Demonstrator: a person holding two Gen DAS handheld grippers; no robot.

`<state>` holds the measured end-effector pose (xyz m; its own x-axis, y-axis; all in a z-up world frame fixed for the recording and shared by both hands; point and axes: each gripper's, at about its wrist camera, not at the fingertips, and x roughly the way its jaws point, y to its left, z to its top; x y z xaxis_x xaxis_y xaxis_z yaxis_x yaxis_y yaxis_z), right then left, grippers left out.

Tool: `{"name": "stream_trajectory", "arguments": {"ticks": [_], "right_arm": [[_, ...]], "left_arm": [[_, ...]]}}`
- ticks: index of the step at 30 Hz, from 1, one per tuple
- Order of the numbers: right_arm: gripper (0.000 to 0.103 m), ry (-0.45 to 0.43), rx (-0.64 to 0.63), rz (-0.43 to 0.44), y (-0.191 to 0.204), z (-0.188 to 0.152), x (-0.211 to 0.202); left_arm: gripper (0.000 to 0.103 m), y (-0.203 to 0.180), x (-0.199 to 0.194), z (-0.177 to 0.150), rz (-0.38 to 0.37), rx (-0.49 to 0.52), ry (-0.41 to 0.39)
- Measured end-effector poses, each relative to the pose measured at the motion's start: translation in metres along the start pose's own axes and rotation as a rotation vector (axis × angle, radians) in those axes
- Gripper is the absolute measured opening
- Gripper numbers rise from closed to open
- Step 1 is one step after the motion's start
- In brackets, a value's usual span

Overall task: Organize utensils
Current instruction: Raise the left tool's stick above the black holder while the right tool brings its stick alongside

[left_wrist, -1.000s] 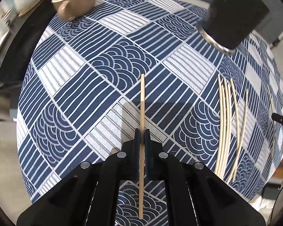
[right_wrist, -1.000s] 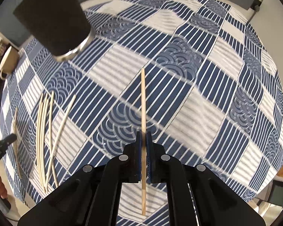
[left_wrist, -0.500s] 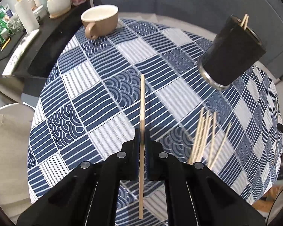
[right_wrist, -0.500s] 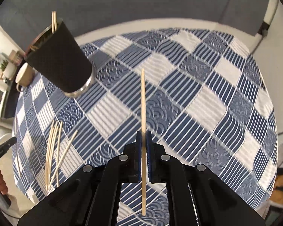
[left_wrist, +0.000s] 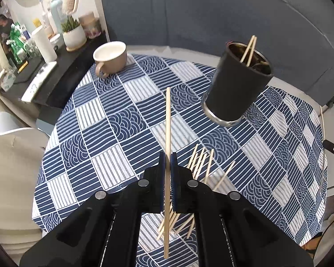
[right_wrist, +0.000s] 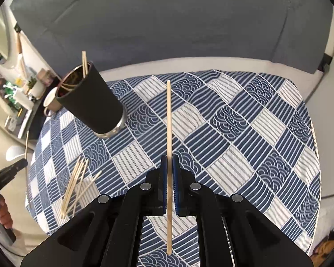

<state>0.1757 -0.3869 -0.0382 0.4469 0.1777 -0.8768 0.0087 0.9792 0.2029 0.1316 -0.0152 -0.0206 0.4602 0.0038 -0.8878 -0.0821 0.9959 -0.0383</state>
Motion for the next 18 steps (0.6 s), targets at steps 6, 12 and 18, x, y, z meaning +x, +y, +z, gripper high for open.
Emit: {"name": "stream_trajectory", "arguments": {"ticks": [6, 12, 18], "right_arm": [[0.005, -0.042, -0.054, 0.046, 0.010, 0.021, -0.015], [0.005, -0.129, -0.101, 0.121, 0.037, 0.045, -0.032], [0.005, -0.227, -0.121, 0.177, 0.063, 0.071, -0.043]], "left_arm": [[0.005, -0.017, -0.025, 0.012, 0.014, 0.010, -0.051], [0.005, -0.023, -0.036, 0.037, -0.031, -0.005, -0.074], [0.005, -0.033, -0.041, 0.068, -0.102, 0.026, -0.113]]}}
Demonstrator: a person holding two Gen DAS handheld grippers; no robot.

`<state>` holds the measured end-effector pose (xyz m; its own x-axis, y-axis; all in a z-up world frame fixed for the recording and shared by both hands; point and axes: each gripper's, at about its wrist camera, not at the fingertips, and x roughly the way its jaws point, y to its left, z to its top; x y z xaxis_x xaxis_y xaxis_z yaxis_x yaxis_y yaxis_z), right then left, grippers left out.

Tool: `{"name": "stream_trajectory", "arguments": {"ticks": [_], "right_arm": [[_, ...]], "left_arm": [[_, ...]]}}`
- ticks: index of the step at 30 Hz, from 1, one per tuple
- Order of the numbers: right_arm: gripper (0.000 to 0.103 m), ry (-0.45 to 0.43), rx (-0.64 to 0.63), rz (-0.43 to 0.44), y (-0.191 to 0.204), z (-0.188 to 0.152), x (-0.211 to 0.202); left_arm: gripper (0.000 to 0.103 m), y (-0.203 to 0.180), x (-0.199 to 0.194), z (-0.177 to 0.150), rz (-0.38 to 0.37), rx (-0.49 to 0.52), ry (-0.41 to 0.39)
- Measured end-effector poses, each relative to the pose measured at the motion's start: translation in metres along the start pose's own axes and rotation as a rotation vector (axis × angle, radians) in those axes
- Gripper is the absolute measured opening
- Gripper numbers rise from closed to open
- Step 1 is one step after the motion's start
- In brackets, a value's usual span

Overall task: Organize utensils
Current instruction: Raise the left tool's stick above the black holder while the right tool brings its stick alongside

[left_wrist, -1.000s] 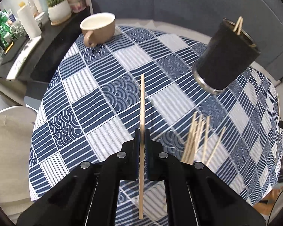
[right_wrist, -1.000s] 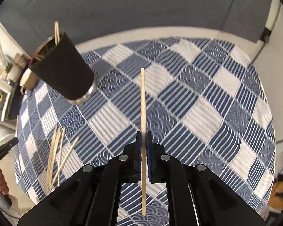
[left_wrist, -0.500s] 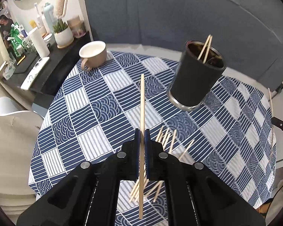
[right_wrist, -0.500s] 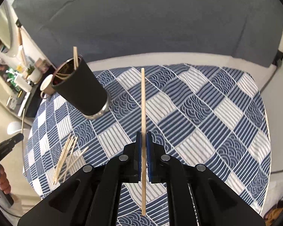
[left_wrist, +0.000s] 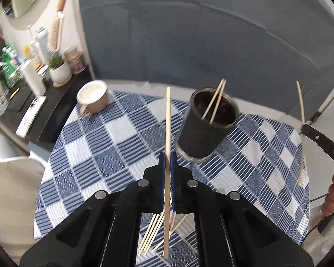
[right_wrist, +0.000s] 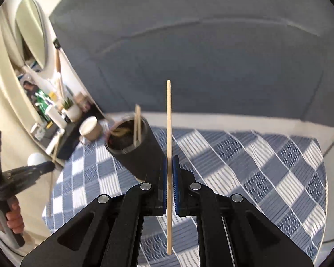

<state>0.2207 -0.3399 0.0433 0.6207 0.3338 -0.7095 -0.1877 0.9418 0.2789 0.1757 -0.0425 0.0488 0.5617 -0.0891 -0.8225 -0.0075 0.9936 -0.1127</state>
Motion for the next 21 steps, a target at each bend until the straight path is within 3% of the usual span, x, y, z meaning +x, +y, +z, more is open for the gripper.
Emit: {"name": "stream_trajectory", "arguments": {"ticks": [11, 21], "right_arm": [[0.005, -0.133, -0.065, 0.105, 0.049, 0.059, 0.014], [0.005, -0.220, -0.050, 0.129, 0.074, 0.089, 0.049]], "left_arm": [[0.005, -0.007, 0.028, 0.075, -0.112, 0.031, -0.037], [0.005, -0.004, 0.046, 0.123, -0.304, 0.029, -0.139]]}}
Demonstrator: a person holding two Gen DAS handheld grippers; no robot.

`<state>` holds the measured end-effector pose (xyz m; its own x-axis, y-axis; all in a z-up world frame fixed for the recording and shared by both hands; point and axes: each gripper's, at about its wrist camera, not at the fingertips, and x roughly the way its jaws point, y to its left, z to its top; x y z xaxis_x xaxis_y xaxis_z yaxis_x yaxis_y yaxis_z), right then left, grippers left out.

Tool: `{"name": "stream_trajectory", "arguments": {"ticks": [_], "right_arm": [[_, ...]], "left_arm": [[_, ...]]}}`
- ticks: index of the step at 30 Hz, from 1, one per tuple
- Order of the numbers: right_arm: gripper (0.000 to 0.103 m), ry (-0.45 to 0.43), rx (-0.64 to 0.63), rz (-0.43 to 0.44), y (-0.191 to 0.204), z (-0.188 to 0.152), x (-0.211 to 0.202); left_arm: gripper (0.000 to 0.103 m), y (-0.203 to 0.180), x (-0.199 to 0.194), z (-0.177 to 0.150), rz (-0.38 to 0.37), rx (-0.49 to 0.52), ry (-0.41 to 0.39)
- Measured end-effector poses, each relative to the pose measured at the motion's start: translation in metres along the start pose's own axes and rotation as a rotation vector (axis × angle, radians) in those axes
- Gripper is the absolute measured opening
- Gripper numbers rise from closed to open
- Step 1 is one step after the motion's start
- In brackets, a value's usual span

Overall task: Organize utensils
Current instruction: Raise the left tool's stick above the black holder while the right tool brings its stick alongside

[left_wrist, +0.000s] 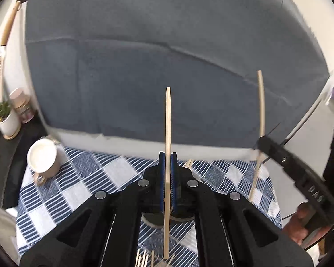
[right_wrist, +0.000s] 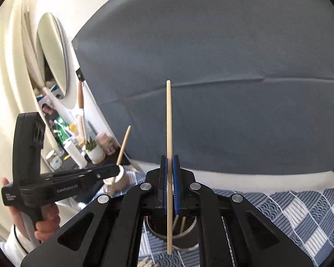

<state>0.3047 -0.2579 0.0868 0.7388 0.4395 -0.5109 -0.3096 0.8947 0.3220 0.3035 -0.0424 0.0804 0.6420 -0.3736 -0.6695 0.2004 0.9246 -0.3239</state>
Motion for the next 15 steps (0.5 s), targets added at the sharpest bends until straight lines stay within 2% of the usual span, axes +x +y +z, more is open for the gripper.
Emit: {"name": "stream_trajectory", "arguments": {"ticks": [6, 8, 11, 15], "right_arm": [[0.005, -0.019, 0.012, 0.025, 0.001, -0.002, 0.027], [0.005, -0.014, 0.018, 0.028, 0.000, -0.006, 0.035], [0.005, -0.009, 0.038, 0.019, -0.002, -0.015, 0.051], [0.005, -0.001, 0.066, -0.004, -0.010, -0.027, 0.070]], "left_arm": [[0.005, -0.003, 0.014, 0.008, -0.146, 0.046, -0.077], [0.005, -0.005, 0.018, 0.007, -0.174, 0.064, -0.116], [0.005, -0.003, 0.029, 0.008, -0.251, 0.066, -0.135], [0.005, -0.004, 0.048, 0.006, -0.308, 0.101, -0.148]]}}
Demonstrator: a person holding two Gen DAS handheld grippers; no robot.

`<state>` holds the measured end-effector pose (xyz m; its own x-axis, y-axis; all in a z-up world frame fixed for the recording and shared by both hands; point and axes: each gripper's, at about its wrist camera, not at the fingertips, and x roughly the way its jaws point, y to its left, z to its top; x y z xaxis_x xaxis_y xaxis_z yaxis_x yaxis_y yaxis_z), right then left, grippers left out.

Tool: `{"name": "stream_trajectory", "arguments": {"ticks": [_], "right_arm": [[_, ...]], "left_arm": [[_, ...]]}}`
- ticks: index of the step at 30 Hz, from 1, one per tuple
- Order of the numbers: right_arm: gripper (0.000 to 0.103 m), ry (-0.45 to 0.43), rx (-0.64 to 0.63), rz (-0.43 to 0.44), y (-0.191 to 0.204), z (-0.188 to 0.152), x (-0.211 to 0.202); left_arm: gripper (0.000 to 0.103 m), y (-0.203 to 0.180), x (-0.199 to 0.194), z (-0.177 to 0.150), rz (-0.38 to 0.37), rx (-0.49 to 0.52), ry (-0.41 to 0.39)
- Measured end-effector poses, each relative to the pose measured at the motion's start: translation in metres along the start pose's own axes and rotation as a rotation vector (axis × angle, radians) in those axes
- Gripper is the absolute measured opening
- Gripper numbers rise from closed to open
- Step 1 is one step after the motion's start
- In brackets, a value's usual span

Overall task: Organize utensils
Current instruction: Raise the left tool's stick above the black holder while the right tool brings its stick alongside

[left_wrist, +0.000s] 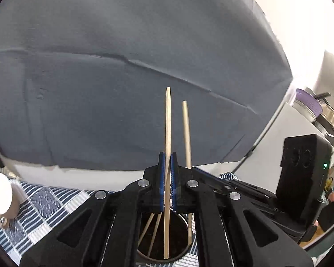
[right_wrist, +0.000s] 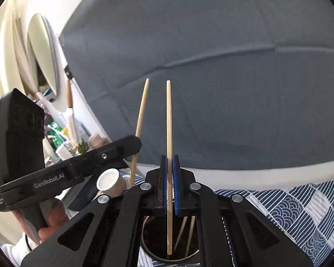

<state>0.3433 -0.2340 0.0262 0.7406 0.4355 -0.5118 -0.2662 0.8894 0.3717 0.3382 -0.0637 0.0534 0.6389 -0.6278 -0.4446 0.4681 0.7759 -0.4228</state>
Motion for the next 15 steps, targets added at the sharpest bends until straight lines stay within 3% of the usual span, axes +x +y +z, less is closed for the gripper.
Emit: {"name": "stream_trajectory", "arguments": {"ticks": [4, 9, 15], "right_arm": [[0.005, -0.005, 0.020, -0.016, -0.010, -0.008, 0.016], [0.005, -0.010, 0.047, -0.024, -0.023, -0.024, 0.026], [0.005, 0.058, 0.048, -0.052, -0.029, -0.046, 0.033]], "left_arm": [[0.005, 0.010, 0.014, -0.007, -0.052, -0.001, -0.014], [0.005, 0.015, 0.029, -0.023, -0.055, 0.017, -0.009], [0.005, 0.018, 0.041, -0.040, -0.051, 0.003, 0.020]]}}
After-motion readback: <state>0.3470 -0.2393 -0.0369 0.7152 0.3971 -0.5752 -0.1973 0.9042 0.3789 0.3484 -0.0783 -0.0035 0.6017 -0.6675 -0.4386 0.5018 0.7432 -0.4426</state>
